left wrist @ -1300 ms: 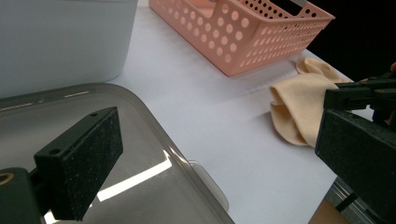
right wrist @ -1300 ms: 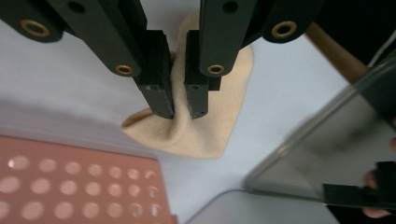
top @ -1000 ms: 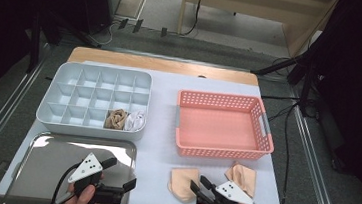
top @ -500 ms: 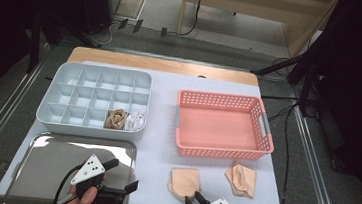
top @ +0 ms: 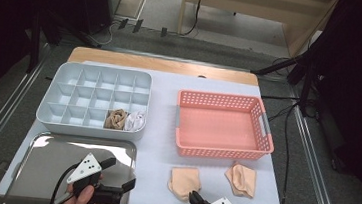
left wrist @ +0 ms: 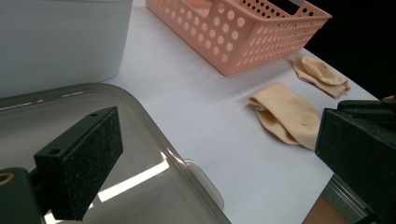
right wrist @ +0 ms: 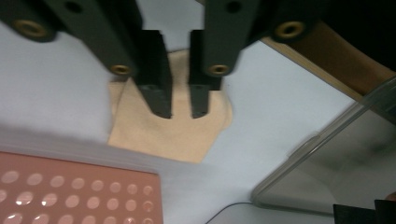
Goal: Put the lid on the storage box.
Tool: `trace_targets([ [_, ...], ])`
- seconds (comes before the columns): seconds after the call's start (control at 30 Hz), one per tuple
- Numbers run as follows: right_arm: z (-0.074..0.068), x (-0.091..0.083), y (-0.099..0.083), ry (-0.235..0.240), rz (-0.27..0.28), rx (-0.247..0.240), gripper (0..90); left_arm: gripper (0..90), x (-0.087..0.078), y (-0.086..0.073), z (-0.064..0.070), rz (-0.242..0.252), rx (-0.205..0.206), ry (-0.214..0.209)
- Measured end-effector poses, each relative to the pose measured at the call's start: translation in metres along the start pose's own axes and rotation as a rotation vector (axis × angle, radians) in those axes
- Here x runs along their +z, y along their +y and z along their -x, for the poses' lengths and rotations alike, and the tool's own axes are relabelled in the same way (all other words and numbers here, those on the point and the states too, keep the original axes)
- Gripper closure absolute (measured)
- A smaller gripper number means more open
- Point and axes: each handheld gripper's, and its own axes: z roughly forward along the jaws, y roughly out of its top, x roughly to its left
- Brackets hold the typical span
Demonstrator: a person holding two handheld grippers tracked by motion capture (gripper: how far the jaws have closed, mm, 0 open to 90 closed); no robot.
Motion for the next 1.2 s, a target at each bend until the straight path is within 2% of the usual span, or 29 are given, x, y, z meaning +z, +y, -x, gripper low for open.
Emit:
trace_targets([
  [0.03,-0.001,0.001,-0.001,0.002,-0.004,0.001,70.4,1.6,0.000,0.000,0.000,0.000,-0.001,-0.001],
  [0.1,-0.004,0.007,-0.004,-0.032,-0.018,-0.004,59.8,1.5,0.000,0.000,0.000,0.000,0.000,-0.001],
  [0.13,-0.006,0.010,-0.005,-0.035,-0.025,-0.005,59.2,1.5,0.000,0.000,0.000,-0.001,0.000,-0.001],
  [0.27,-0.009,0.023,-0.010,-0.057,-0.065,-0.029,59.3,1.5,0.000,0.000,0.000,-0.001,-0.001,-0.001],
  [0.37,-0.011,0.026,-0.011,-0.089,-0.058,-0.071,70.1,1.5,-0.001,0.000,-0.001,-0.002,0.001,0.002],
  [0.43,-0.010,0.025,-0.011,-0.079,-0.062,-0.072,76.9,1.6,-0.001,0.000,-0.001,-0.002,0.001,0.002],
  [0.53,-0.009,0.023,-0.010,-0.064,-0.061,-0.048,82.8,1.5,-0.001,0.000,-0.001,-0.001,-0.001,-0.001],
  [0.63,-0.008,0.019,-0.008,-0.048,-0.059,-0.044,83.6,1.5,-0.002,0.000,-0.002,0.002,-0.004,-0.002],
  [0.8,-0.005,0.004,-0.001,-0.021,-0.009,-0.043,83.9,1.5,-0.003,0.001,-0.005,0.003,-0.007,0.002],
  [0.9,-0.003,-0.004,0.005,0.007,0.020,-0.066,83.8,1.5,-0.003,0.001,-0.005,0.001,-0.012,-0.003],
  [1.03,0.000,-0.007,0.011,0.062,0.032,-0.089,83.7,1.5,-0.003,0.001,-0.005,0.001,-0.014,-0.006],
  [1.13,-0.003,-0.005,0.012,0.074,0.020,-0.115,82.7,1.5,-0.004,0.001,-0.006,0.001,-0.017,-0.003],
  [1.2,-0.004,-0.001,0.009,0.055,-0.008,-0.134,82.6,1.6,-0.004,0.001,-0.008,-0.002,-0.018,-0.006],
])
